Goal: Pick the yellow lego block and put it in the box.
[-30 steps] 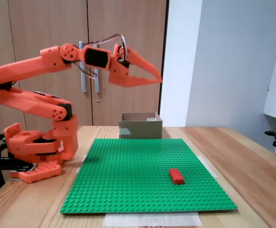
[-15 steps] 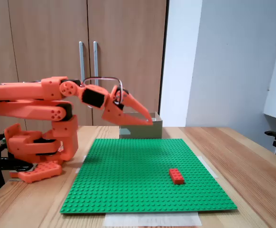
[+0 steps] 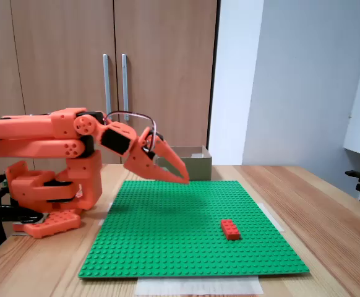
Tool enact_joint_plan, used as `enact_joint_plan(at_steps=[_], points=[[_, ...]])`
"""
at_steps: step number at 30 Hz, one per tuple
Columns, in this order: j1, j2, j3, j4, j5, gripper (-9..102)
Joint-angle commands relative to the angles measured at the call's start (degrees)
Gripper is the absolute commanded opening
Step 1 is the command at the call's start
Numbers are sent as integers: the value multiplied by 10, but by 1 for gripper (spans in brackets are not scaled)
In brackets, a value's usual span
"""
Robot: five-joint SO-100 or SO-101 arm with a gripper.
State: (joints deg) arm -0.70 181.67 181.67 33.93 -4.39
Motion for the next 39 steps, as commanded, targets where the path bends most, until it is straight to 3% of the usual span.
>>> enact_joint_plan(at_steps=[1, 16, 39], points=[[5, 0, 4, 19, 3, -1], [3, 53, 10, 107, 18, -1], [2, 53, 10, 107, 18, -1]])
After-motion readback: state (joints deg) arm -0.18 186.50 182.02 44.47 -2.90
